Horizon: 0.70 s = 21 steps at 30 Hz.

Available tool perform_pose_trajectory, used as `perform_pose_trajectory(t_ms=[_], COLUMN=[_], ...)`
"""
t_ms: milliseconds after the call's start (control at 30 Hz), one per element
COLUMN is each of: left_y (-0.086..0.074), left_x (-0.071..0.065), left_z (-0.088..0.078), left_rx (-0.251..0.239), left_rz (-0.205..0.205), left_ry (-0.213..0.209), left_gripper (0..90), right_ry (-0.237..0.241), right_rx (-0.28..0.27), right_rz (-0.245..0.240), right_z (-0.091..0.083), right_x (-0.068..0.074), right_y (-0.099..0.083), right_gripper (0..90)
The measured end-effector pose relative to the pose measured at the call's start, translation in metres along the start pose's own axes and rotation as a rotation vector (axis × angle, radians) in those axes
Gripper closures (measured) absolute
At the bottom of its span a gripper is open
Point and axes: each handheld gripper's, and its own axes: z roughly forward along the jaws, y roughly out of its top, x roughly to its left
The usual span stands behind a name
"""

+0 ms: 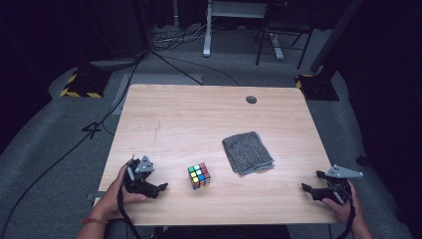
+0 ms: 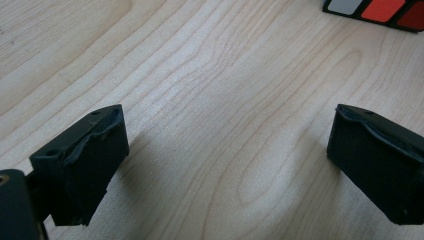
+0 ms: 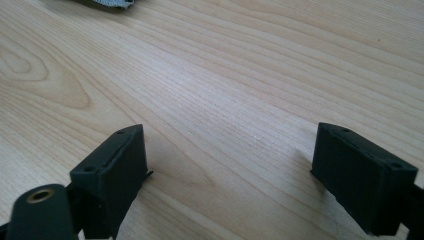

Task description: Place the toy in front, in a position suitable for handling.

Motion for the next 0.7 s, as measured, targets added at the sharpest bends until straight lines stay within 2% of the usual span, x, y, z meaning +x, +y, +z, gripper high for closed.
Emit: perform_pose_trajectory(t_ms=[33,100,167,333,433,567,633,700], left_y=[-0.001,-0.002,-0.002,-0.002,-0.002,-0.002,-0.002,-0.002], left_x=[0.001,0.002,0.001,0.000,-0.001,-0.003,-0.003,-0.003], left_z=[-0.001,-0.001,-0.002,-0.002,-0.002,-0.002,-0.002,-0.002], left_rx=[0.002,0.000,0.000,0.002,0.000,0.001,0.001,-0.001], left_rz=[0.012,0.021,0.021,0.013,0.002,-0.007,-0.008,-0.007], left_ry=[-0.016,-0.022,-0.015,-0.011,-0.007,0.001,0.001,0.002], left_gripper=[3.6,3.5,3.6,3.5,3.5,3.6,3.5,3.6], right_ry=[0.000,0.001,0.005,0.006,0.021,0.035,0.037,0.043], right_rx=[0.000,0.001,0.001,0.012,0.014,0.039,0.068,0.056], right_rz=[0.000,-0.001,-0.004,-0.004,-0.028,-0.039,-0.039,-0.050], right_z=[0.000,0.000,0.000,0.002,0.003,0.004,0.005,0.007], right_x=[0.000,0.000,0.000,0.000,-0.001,-0.004,-0.003,-0.002], right_y=[0.000,0.000,0.000,0.003,0.005,0.009,0.015,0.016], right_gripper=[14.2,14.2,14.2,14.3,14.5,14.7,18.4,16.8])
